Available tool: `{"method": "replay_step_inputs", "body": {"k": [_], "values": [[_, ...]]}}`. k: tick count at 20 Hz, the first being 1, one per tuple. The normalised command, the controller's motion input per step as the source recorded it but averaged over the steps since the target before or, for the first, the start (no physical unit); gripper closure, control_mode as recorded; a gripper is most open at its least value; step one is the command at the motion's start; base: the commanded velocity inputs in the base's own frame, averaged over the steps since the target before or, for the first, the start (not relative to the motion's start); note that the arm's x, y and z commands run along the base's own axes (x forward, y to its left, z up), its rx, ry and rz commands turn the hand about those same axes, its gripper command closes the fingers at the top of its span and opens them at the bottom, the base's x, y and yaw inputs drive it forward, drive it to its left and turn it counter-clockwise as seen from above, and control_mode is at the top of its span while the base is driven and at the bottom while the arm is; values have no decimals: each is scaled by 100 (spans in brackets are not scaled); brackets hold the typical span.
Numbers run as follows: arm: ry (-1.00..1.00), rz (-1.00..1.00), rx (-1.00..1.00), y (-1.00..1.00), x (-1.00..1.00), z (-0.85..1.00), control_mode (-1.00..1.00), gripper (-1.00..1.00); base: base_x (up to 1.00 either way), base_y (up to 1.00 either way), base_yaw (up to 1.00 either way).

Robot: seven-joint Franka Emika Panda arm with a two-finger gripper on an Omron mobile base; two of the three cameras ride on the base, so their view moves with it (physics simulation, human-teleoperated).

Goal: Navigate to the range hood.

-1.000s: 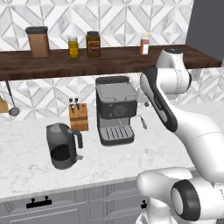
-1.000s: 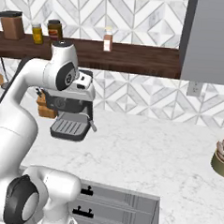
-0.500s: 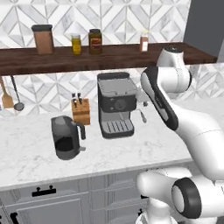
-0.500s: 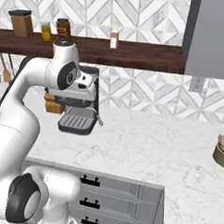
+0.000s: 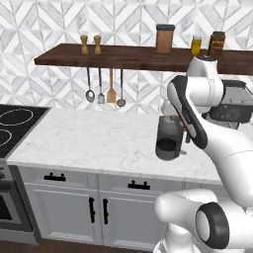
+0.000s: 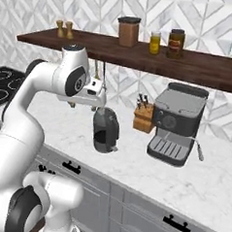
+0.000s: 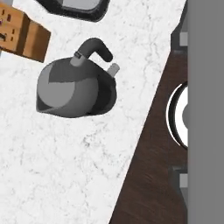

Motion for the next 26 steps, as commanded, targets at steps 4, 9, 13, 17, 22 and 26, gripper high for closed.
{"method": "replay_step_inputs", "body": {"k": [4, 9, 13, 17, 22, 26], "values": [[0, 0, 0, 0, 0, 0, 100, -100, -3, 75, 79], [0, 0, 0, 0, 0, 0, 100, -100, 12, 73, 63], [0, 0, 0, 0, 0, 0, 100, -100, 66, 92, 10], [0, 0, 0, 0, 0, 0, 100, -100, 74, 100, -13], [0, 0, 0, 0, 0, 0, 100, -100, 79, 100, -27], [0, 0, 0, 0, 0, 0, 100, -100, 84, 99, -37]]}}
